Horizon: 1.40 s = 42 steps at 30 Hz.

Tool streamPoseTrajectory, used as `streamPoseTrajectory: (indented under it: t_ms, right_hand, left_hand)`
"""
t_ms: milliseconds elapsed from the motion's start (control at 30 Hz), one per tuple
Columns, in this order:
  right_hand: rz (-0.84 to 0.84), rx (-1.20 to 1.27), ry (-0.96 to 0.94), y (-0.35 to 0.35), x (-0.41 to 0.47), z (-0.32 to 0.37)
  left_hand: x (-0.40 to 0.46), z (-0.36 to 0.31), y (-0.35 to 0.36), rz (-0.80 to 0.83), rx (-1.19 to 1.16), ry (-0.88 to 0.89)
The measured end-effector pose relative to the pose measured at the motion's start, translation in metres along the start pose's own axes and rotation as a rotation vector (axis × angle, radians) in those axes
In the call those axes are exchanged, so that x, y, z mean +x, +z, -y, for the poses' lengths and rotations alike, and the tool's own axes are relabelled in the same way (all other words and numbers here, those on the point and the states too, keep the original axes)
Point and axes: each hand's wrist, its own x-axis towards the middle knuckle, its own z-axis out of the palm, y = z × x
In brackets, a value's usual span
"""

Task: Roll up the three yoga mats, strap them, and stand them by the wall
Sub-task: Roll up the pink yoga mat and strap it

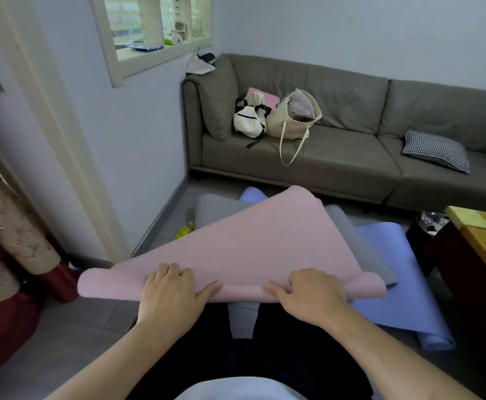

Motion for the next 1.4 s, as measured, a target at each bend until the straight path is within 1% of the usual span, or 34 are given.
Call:
streamPoseTrajectory:
  t_ms: [67, 133, 200, 267, 300, 367, 400, 433, 500, 633, 700, 733, 800, 867, 900, 967, 1000, 1067, 1100, 1167, 1200, 1233, 1300, 1400]
  right_hand:
    - [-0.079, -0.042, 0.001, 0.003, -0.004, 0.001]
    - [-0.108, -0.024, 0.033, 0.004, -0.006, -0.002]
    - [-0.090, 0.032, 0.079, 0.001, -0.006, -0.005]
    - [-0.049, 0.042, 0.104, -0.002, -0.002, -0.006]
    - [-0.025, 0.035, 0.109, -0.004, 0.000, -0.005]
    - [0.012, 0.032, 0.118, -0.006, 0.003, -0.005]
    - [0.024, 0.039, 0.123, -0.006, 0.004, -0.005]
    - [0.031, 0.043, 0.128, -0.006, 0.004, -0.005]
    - [0.046, 0.058, 0.136, -0.005, 0.004, -0.005]
    - [0.071, 0.133, 0.141, -0.004, 0.004, -0.008]
    - [0.057, 0.179, 0.139, -0.004, 0.004, -0.011]
    - [0.045, 0.194, 0.130, -0.004, 0.003, -0.014]
    - [-0.006, 0.220, 0.054, -0.003, 0.003, -0.024]
    - [-0.051, 0.233, -0.097, 0.000, 0.002, -0.039]
    - [-0.062, 0.226, -0.166, 0.004, 0.001, -0.044]
    - [-0.109, 0.215, -0.219, 0.012, 0.000, -0.051]
    - [-0.153, 0.209, -0.217, 0.017, 0.000, -0.051]
    - [-0.212, 0.181, -0.181, 0.023, 0.001, -0.050]
    - [-0.201, 0.164, -0.148, 0.024, 0.001, -0.049]
    - [-0.132, 0.136, -0.084, 0.023, 0.002, -0.047]
    - [-0.106, 0.129, -0.066, 0.020, 0.002, -0.046]
    - [-0.093, 0.130, -0.059, 0.017, 0.002, -0.046]
    - [-0.077, 0.192, -0.083, 0.015, 0.003, -0.050]
    - [-0.059, 0.281, -0.167, 0.015, 0.007, -0.060]
  left_hand:
    - [0.000, 0.000, -0.001, 0.011, -0.024, -0.008]
    - [0.000, 0.001, -0.001, 0.046, -0.053, 0.003]
    - [0.002, 0.002, -0.007, 0.094, -0.050, 0.027]
    - [0.007, 0.006, -0.007, 0.061, 0.077, 0.099]
    - [0.007, 0.008, -0.009, 0.063, 0.077, 0.106]
    - [0.006, 0.006, -0.015, 0.004, -0.030, 0.095]
    - [0.004, 0.008, -0.012, -0.035, -0.026, 0.085]
    - [0.003, 0.011, -0.006, -0.136, -0.009, 0.083]
    - [0.001, 0.017, 0.001, -0.201, -0.025, 0.076]
    - [0.002, 0.022, 0.000, -0.150, -0.094, 0.003]
    - [0.005, 0.020, -0.001, -0.134, -0.084, -0.043]
    - [0.007, 0.020, 0.000, -0.094, -0.069, -0.066]
    - [0.008, 0.021, -0.007, -0.002, -0.051, -0.133]
    - [0.006, 0.021, -0.013, 0.042, -0.044, -0.157]
    - [0.007, 0.023, -0.013, 0.070, -0.017, -0.111]
    - [0.009, 0.024, -0.018, 0.094, 0.033, -0.002]
    - [0.008, 0.024, -0.018, 0.023, 0.038, 0.098]
    - [0.006, 0.027, -0.008, -0.105, 0.030, 0.178]
    - [0.006, 0.031, -0.007, -0.102, -0.045, 0.128]
    - [0.003, 0.040, 0.006, -0.102, -0.253, 0.092]
    - [0.001, 0.047, 0.010, -0.123, -0.325, 0.124]
    - [-0.002, 0.055, 0.009, -0.112, -0.376, 0.177]
    - [-0.005, 0.066, 0.007, -0.135, -0.454, 0.290]
    - [-0.004, 0.076, 0.013, -0.164, -0.486, 0.345]
